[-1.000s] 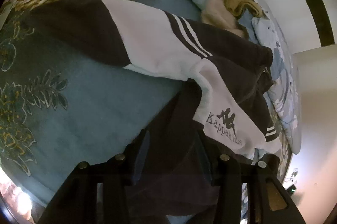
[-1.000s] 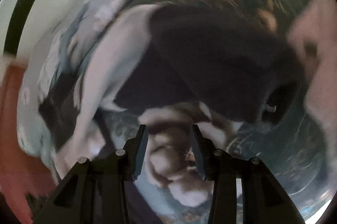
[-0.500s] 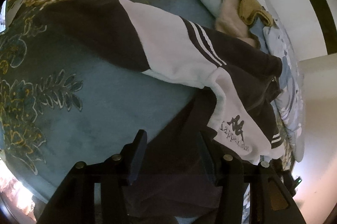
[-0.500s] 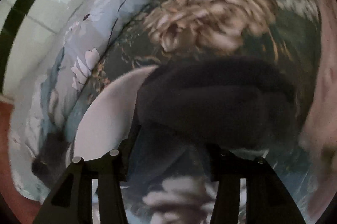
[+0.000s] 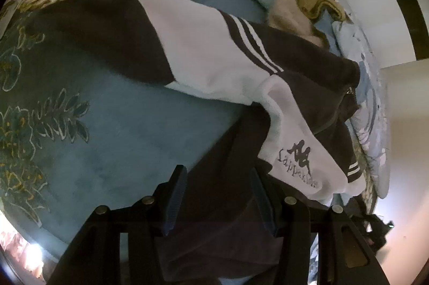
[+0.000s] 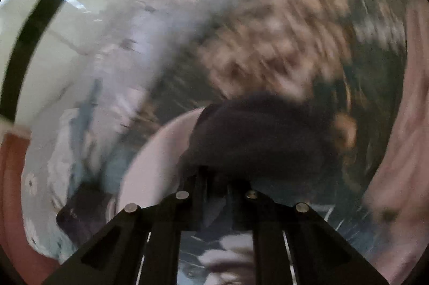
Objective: Fold clothes
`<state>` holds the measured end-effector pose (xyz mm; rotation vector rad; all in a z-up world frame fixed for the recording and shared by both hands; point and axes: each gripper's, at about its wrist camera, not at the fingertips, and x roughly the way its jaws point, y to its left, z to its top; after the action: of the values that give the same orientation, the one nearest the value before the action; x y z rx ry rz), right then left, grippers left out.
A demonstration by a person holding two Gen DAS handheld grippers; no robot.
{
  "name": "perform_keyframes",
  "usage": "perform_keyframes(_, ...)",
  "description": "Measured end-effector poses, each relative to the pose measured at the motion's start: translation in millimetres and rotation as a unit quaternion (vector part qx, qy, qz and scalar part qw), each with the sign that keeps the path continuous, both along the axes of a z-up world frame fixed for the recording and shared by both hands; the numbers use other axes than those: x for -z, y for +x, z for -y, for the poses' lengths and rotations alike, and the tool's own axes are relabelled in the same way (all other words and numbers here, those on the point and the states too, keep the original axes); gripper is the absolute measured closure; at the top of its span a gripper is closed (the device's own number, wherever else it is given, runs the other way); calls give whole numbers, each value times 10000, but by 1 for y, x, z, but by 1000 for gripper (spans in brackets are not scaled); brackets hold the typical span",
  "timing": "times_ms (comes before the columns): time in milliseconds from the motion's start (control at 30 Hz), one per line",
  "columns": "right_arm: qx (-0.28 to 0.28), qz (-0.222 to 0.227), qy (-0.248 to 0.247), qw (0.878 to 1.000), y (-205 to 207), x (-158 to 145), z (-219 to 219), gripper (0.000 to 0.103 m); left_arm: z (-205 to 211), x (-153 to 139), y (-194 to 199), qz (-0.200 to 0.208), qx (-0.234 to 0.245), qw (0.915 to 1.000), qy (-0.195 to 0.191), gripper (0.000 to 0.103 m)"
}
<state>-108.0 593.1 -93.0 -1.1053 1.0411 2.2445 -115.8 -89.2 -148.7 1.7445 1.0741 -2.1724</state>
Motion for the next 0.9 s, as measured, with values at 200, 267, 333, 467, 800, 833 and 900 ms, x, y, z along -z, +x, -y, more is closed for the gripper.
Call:
perform_keyframes(200,7,561,432,9975,18,7,-8,92,3,-1,5,-67,-82,9999,73,49)
perform_keyframes(267,84,933,157,9955,25,34,-12,92,4,-1,8,-57,-91,9999,98,49)
perform_keyframes(333,107,1071,20,9942,27,48,-10,92,6,-1,12,-48,-89,9999,113,49)
perform_keyframes(467,-62,1165,148,9931,26,42,2,88,9,-3,20,-49,-102,9998,162,49)
perform_keyframes(800,-1026,985,217,9896,62,9,68,63,3,1,48,45,311,9993,213,46)
perform_keyframes(833,-1383,1011,96,9852,65,14,83,63,1,2,50,41,393,9989,233,46)
perform_keyframes(900,-1988,1093,-223,9737,69,24,110,63,-2,3,54,58,525,9983,262,46)
